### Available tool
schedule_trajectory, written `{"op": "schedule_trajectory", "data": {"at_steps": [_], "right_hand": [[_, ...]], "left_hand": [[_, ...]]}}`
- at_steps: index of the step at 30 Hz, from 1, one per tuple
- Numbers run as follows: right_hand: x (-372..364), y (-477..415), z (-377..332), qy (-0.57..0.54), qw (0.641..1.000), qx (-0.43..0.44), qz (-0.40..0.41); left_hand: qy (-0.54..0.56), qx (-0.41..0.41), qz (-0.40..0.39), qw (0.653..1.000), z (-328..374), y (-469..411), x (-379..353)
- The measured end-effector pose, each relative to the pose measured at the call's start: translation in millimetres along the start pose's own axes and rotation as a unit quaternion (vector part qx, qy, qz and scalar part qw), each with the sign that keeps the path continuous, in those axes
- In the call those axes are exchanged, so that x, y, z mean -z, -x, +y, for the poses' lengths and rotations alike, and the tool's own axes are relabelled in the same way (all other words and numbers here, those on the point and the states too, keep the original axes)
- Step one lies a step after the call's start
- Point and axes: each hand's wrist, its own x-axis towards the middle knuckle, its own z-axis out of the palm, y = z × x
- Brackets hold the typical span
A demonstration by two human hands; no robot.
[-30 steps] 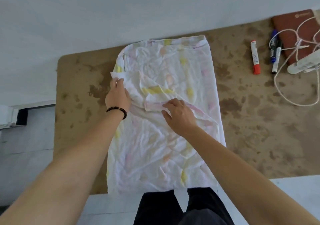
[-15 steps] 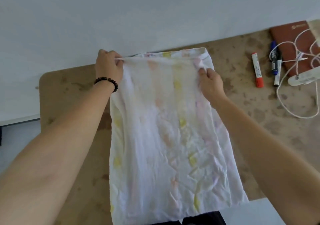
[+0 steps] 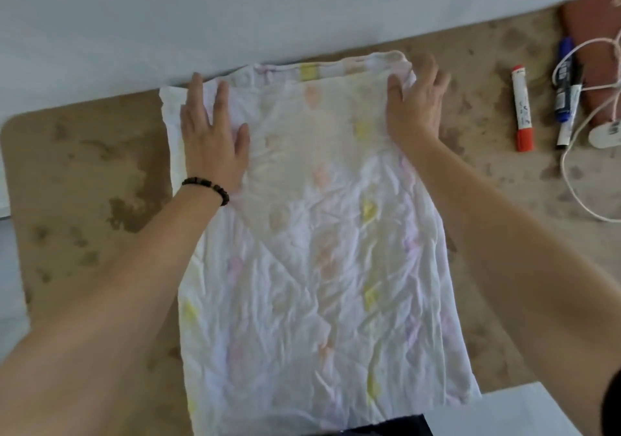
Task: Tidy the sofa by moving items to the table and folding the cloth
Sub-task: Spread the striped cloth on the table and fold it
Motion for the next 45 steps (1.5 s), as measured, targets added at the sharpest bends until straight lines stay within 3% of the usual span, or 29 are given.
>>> {"op": "schedule_trajectory", "data": {"at_steps": [2,3,5,6,10,19,22,26,30,33,40,43,45], "right_hand": [[-2.4,35.1,1.5,0.081,0.989,0.110,0.049],[-3.8,51.4,5.8,0.130,0.975,0.179,0.037],[-8.3,70.2,19.6,0.212,0.937,0.271,-0.054],[-11.3,69.6,26.5,0.237,0.929,0.270,-0.090],[-21.7,44.7,35.1,0.275,0.941,0.164,-0.110],[-12.8,68.1,27.5,0.275,0.943,0.151,-0.115],[6.0,123.7,37.1,0.168,0.974,0.133,-0.068],[40.4,217.2,82.9,0.082,0.995,0.037,-0.039],[75.4,305.8,128.4,0.108,0.987,-0.103,-0.067],[89.7,346.6,152.1,0.124,0.965,-0.185,-0.136],[103.2,352.8,176.0,0.144,0.954,-0.089,-0.246],[121.4,338.4,193.6,0.092,0.967,-0.074,-0.226],[130.1,333.3,206.7,0.119,0.972,-0.070,-0.191]], "left_hand": [[-0.056,0.035,-0.007,0.998,-2.8,24.8,-1.6],[-0.073,0.050,-0.035,0.995,-5.6,32.5,-3.7],[-0.100,0.085,-0.097,0.987,-16.5,34.6,-7.8],[-0.112,0.102,-0.116,0.982,-23.9,29.0,-8.2],[-0.119,0.117,-0.102,0.981,-43.6,-0.1,-6.5],[-0.118,0.101,-0.097,0.983,-35.9,11.2,1.2],[-0.079,0.056,-0.054,0.994,-10.0,64.5,5.5],[-0.026,0.004,-0.085,0.996,27.5,179.7,-1.6],[-0.017,0.005,-0.147,0.989,54.7,295.8,-8.8],[-0.036,0.030,-0.187,0.981,74.1,351.9,-15.1],[-0.098,0.085,-0.209,0.969,108.4,377.2,-41.0],[-0.101,0.104,-0.198,0.969,115.5,386.9,-39.1],[-0.109,0.107,-0.187,0.970,120.1,398.3,-37.0]]}}
